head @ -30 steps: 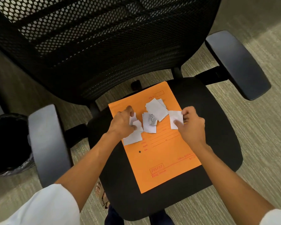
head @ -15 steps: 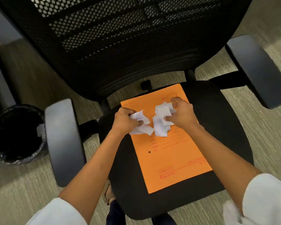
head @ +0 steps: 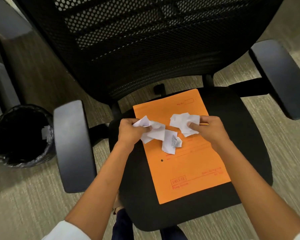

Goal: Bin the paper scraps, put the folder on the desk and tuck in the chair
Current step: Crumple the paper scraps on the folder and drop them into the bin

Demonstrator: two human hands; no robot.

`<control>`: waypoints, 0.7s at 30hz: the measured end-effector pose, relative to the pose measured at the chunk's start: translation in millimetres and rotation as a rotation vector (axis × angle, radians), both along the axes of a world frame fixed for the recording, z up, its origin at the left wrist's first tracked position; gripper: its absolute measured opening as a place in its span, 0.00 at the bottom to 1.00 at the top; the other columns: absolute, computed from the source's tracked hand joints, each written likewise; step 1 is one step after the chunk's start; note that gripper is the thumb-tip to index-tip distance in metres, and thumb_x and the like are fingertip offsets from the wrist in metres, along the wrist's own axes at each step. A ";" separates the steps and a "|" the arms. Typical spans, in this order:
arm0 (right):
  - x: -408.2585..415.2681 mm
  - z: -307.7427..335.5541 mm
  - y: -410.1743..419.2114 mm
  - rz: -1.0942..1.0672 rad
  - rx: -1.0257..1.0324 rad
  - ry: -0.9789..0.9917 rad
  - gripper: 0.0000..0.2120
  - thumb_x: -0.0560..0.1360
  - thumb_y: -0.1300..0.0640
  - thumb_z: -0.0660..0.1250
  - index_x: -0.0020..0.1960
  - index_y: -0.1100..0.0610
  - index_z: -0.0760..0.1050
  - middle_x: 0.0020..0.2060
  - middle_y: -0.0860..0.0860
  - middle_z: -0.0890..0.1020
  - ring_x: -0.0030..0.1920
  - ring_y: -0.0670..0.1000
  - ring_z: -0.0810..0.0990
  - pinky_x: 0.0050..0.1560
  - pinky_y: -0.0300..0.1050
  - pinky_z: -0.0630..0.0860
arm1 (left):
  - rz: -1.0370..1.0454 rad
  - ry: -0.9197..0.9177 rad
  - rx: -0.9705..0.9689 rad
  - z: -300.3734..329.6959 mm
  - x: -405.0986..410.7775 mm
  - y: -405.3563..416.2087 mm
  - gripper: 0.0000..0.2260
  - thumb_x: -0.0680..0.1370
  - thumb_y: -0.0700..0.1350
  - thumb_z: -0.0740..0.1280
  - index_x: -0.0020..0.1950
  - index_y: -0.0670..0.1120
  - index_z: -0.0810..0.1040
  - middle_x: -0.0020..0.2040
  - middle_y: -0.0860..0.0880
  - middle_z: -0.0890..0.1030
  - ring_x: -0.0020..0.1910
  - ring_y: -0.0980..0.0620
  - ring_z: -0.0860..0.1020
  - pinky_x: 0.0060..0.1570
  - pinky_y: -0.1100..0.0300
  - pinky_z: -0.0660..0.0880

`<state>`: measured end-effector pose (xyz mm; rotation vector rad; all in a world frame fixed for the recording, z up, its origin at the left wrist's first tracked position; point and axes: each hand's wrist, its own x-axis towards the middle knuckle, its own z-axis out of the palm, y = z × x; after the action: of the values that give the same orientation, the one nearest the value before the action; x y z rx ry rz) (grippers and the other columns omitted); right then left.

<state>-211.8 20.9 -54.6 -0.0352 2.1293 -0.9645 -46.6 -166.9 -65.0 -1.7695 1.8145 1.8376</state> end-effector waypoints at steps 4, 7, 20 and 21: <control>3.0 25.7 15.3 -0.140 -0.052 -0.233 0.08 0.71 0.54 0.78 0.49 0.53 0.84 0.47 0.50 0.88 0.52 0.52 0.85 0.60 0.54 0.79 | 0.072 -0.013 -0.040 -1.6 -1.8 7.6 0.08 0.68 0.40 0.80 0.41 0.49 0.83 0.48 0.43 0.86 0.49 0.44 0.84 0.50 0.43 0.83; 28.4 31.7 10.6 -0.117 -0.017 -0.309 0.08 0.71 0.57 0.77 0.49 0.54 0.83 0.47 0.50 0.86 0.50 0.49 0.84 0.54 0.47 0.79 | 0.091 -0.005 -0.054 -3.3 -4.9 20.0 0.08 0.68 0.40 0.80 0.39 0.50 0.84 0.45 0.45 0.86 0.48 0.45 0.85 0.47 0.47 0.83; 85.6 -27.7 -33.7 0.102 0.173 0.250 0.05 0.68 0.65 0.74 0.37 0.56 0.84 0.34 0.51 0.84 0.38 0.55 0.81 0.35 0.37 0.71 | 0.095 -0.005 -0.067 -8.6 1.6 35.7 0.06 0.72 0.40 0.78 0.43 0.48 0.83 0.38 0.54 0.80 0.39 0.57 0.79 0.34 0.64 0.73; 80.9 -24.2 -29.3 0.099 0.162 0.222 0.06 0.67 0.64 0.75 0.35 0.55 0.82 0.32 0.49 0.82 0.36 0.53 0.80 0.32 0.36 0.70 | 0.099 -0.003 -0.068 -8.7 2.1 34.9 0.06 0.72 0.40 0.78 0.46 0.46 0.85 0.39 0.52 0.81 0.40 0.56 0.80 0.34 0.63 0.74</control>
<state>-130.9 -8.5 -78.8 -0.1718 2.3788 -0.7570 -44.4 -132.0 -73.8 -1.9170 1.8415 1.8257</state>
